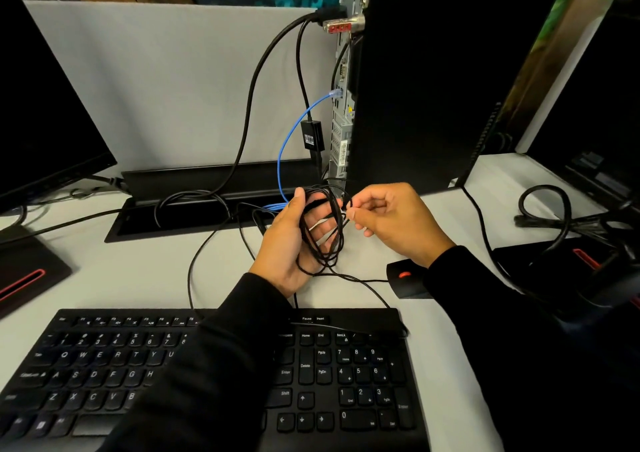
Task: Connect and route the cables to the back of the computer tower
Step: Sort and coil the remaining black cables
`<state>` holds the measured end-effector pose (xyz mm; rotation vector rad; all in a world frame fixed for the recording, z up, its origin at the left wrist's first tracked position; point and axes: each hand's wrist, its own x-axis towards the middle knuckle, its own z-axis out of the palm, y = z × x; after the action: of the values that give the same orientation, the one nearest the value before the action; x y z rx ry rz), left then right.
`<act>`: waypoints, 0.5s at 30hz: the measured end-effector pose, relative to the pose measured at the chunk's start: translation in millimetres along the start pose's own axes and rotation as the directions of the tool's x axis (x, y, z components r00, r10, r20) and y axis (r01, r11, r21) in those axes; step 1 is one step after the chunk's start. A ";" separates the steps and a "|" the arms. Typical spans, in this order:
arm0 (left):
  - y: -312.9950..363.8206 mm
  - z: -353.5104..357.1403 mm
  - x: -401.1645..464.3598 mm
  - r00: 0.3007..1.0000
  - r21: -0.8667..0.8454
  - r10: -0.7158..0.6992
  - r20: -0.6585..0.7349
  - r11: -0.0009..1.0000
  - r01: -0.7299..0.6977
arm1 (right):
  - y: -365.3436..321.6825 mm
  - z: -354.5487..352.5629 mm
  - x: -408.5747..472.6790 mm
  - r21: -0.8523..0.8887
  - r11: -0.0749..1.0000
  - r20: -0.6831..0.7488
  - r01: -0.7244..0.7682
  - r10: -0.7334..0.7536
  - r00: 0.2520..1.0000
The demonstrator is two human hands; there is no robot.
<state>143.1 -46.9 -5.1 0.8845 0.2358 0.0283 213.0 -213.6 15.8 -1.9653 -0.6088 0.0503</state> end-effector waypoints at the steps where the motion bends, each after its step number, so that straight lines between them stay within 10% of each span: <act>1: -0.1 0.2 -0.1 1.000 -0.028 -0.021 0.018 0.999 0.022 | 1.2 0.1 0.2 -0.059 0.998 -0.074 0.004 -0.008 0.997; 4: -1.7 -1.5 1.6 0.995 -0.101 -0.049 0.088 0.993 0.058 | -6.0 2.2 -0.7 -0.258 0.955 -0.291 0.150 -0.224 0.930; 6: -3.2 -3.4 5.3 0.992 -0.137 -0.058 0.110 0.988 0.073 | -18.8 4.3 -3.3 -0.268 0.923 -0.165 0.275 -0.325 0.931; 10: -3.8 -3.2 7.1 0.993 -0.229 -0.068 0.098 0.969 0.089 | -30.8 16.6 -7.8 -0.369 0.894 0.305 0.256 -0.144 0.942; 15: -5.5 -6.1 9.8 0.999 -0.138 0.023 0.039 0.990 -0.017 | -23.4 22.9 -4.9 -0.483 0.858 0.168 0.177 -0.108 0.980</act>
<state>151.0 -44.5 -14.9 0.7491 0.1850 0.0445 192.7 -188.7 24.0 -2.4206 -0.9283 -0.0750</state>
